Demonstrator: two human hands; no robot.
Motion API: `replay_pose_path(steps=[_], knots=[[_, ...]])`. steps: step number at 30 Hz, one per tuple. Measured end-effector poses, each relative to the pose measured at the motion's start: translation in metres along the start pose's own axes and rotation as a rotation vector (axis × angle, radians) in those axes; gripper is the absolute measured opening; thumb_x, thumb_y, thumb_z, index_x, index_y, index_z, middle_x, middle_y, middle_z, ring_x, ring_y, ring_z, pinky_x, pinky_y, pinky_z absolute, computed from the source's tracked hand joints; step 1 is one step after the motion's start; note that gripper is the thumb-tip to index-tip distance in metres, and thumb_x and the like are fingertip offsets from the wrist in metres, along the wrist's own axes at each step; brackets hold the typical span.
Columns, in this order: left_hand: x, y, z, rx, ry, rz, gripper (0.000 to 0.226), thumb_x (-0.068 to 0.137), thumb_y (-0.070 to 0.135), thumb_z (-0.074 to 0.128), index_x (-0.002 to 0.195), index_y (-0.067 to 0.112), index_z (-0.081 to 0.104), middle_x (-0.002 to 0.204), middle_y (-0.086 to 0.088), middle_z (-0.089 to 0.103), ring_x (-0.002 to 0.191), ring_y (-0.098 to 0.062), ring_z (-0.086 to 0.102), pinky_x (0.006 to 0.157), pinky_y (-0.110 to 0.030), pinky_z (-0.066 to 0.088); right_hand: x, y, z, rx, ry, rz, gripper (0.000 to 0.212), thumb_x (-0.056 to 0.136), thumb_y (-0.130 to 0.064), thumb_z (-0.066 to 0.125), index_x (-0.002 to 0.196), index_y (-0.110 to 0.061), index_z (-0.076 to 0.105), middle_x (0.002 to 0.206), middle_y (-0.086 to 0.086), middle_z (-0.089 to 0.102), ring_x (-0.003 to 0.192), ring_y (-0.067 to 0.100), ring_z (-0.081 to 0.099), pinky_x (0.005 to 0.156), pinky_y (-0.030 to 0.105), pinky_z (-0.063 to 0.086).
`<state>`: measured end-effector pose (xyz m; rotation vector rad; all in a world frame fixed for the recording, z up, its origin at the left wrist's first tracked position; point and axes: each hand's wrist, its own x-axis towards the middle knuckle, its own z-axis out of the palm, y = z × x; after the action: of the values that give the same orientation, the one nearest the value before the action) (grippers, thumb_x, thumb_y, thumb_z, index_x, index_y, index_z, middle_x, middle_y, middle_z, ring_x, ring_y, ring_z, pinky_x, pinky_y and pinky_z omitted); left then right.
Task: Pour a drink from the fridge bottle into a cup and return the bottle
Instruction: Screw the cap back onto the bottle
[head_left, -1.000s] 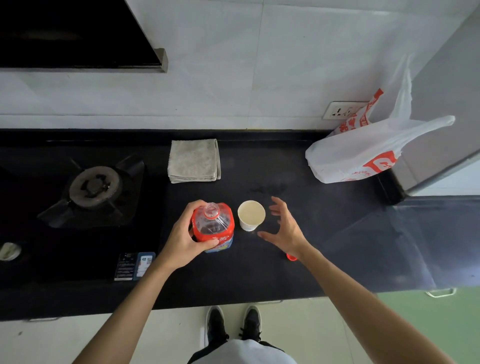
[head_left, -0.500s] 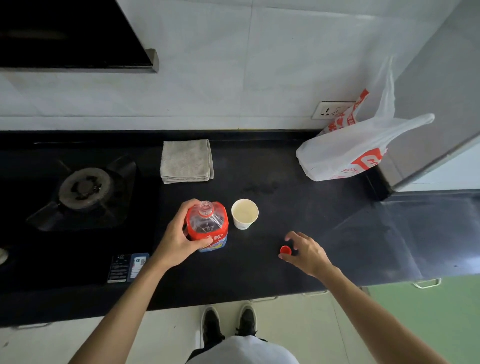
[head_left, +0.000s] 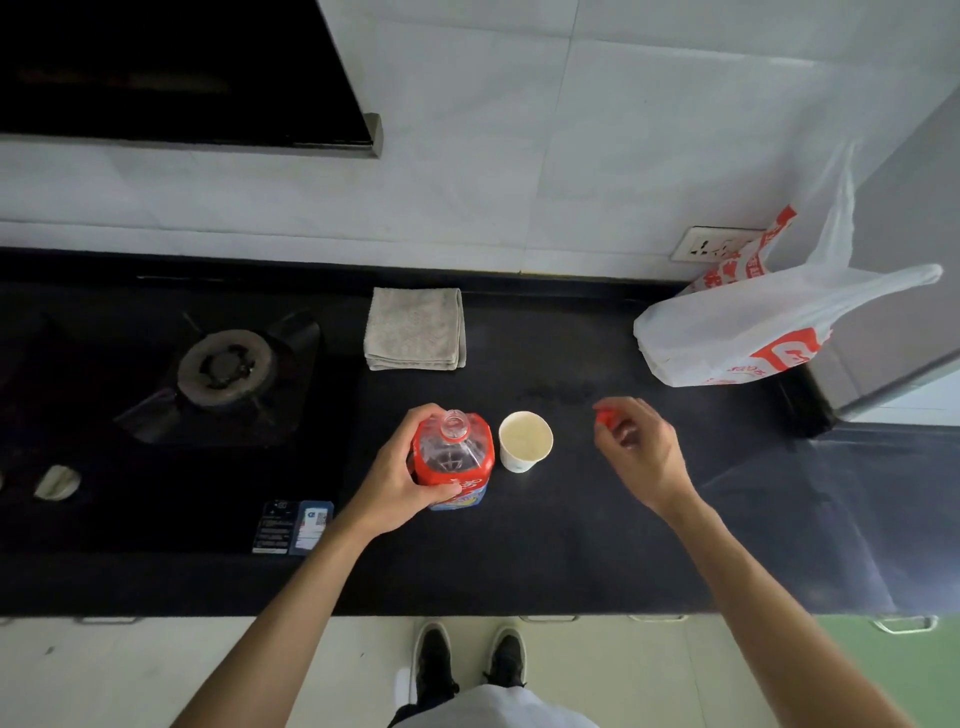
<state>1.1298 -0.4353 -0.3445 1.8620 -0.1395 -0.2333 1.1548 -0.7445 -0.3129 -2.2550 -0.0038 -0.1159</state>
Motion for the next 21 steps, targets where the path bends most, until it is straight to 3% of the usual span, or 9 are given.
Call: replay_pose_path(steps=[4, 9, 13, 18, 21], knots=[[-0.001, 0.002, 0.0, 0.008, -0.006, -0.012, 0.087, 0.071, 0.007, 0.087, 0.126, 0.056, 0.04, 0.126, 0.028, 0.049, 0.124, -0.005, 0.054, 0.092, -0.028, 0.057, 0.014, -0.072, 0.007, 0.141, -0.088, -0.155, 0.02, 0.082, -0.006, 0.074, 0.088, -0.017, 0.058, 0.085, -0.004, 0.068, 0.077, 0.012, 0.064, 0.068, 0.023, 0.054], [-0.002, 0.002, 0.001, -0.036, 0.005, -0.011, 0.084, 0.07, 0.006, 0.086, 0.129, 0.046, 0.043, 0.13, 0.01, 0.052, 0.124, -0.016, 0.056, 0.09, -0.031, 0.058, 0.015, -0.123, 0.037, 0.05, -0.249, -0.479, 0.027, 0.078, -0.01, 0.078, 0.082, -0.025, 0.057, 0.09, -0.006, 0.07, 0.088, 0.011, 0.056, 0.074, 0.02, 0.049], [-0.002, 0.0, 0.001, -0.038, -0.001, -0.038, 0.086, 0.072, 0.009, 0.087, 0.14, 0.031, 0.039, 0.132, 0.004, 0.056, 0.123, -0.016, 0.059, 0.094, -0.036, 0.057, 0.017, -0.136, 0.051, 0.01, -0.389, -0.586, 0.016, 0.081, -0.008, 0.074, 0.095, -0.011, 0.065, 0.094, -0.003, 0.068, 0.09, 0.011, 0.055, 0.077, 0.025, 0.049], [-0.001, -0.002, 0.002, -0.039, 0.003, -0.044, 0.088, 0.073, 0.01, 0.087, 0.144, 0.024, 0.037, 0.134, 0.003, 0.055, 0.125, -0.015, 0.057, 0.096, -0.035, 0.056, 0.022, -0.136, 0.048, -0.147, -0.514, -0.681, 0.024, 0.084, -0.011, 0.072, 0.108, -0.011, 0.068, 0.104, -0.001, 0.068, 0.097, 0.014, 0.054, 0.082, 0.01, 0.042], [-0.001, -0.003, 0.002, -0.047, 0.004, -0.048, 0.089, 0.073, 0.01, 0.087, 0.144, 0.026, 0.036, 0.134, 0.004, 0.054, 0.126, -0.016, 0.057, 0.096, -0.035, 0.057, 0.025, -0.136, 0.046, -0.232, -0.542, -0.719, 0.029, 0.086, -0.014, 0.072, 0.114, -0.011, 0.067, 0.108, 0.001, 0.067, 0.098, 0.016, 0.055, 0.082, 0.018, 0.045]])
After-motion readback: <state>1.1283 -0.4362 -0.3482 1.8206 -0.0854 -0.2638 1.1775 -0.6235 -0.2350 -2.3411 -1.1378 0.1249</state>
